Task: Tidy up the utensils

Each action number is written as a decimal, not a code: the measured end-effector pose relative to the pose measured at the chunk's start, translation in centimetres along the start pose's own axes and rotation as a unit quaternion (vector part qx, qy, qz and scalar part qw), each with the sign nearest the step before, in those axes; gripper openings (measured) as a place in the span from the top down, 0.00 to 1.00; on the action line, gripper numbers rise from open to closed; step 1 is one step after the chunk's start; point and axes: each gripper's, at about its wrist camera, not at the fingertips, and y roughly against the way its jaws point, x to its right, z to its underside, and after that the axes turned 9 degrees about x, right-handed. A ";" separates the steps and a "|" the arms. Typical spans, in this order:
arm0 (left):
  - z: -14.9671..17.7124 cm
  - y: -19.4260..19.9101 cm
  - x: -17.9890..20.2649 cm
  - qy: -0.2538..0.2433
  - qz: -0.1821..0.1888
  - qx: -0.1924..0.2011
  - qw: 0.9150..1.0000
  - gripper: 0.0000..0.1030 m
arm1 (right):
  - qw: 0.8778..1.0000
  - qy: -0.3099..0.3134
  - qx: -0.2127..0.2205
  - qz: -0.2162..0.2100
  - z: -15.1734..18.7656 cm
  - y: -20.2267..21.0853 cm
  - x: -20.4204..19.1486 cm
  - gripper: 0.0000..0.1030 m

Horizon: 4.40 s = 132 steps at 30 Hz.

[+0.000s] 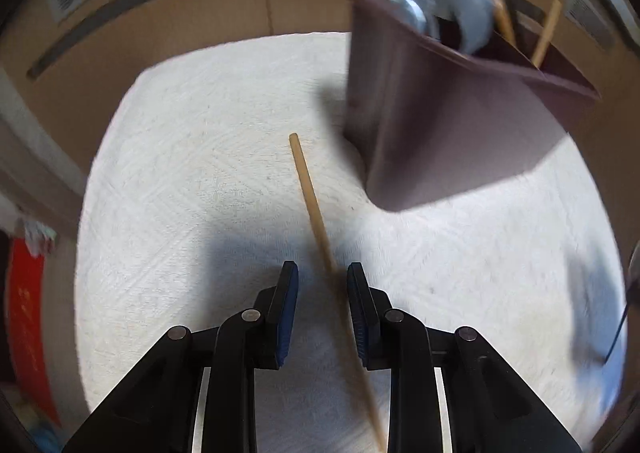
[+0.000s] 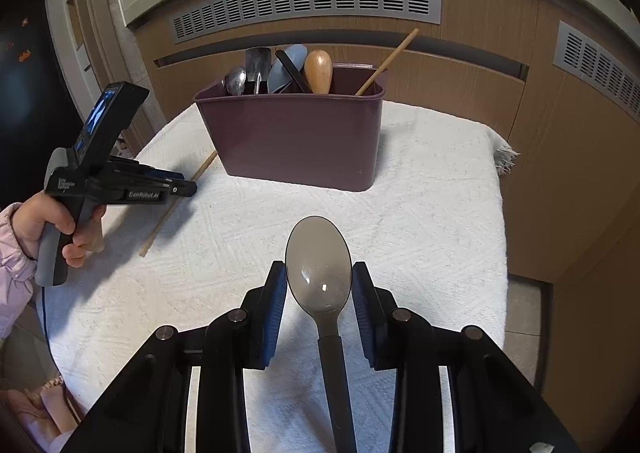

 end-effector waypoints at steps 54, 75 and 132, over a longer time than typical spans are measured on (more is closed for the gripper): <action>-8.6 12.5 1.9 0.032 0.121 0.310 0.942 0.94 | 0.975 -0.031 0.216 0.035 -19.7 -1.1 -0.1 0.70; 4.9 18.9 3.5 0.036 0.045 0.269 0.961 0.24 | 0.982 -0.048 0.154 0.101 -5.0 7.8 -3.6 0.04; 11.5 24.0 6.6 -0.002 -0.023 0.293 0.956 0.02 | 0.971 -0.041 0.159 0.174 1.0 13.1 -6.8 0.02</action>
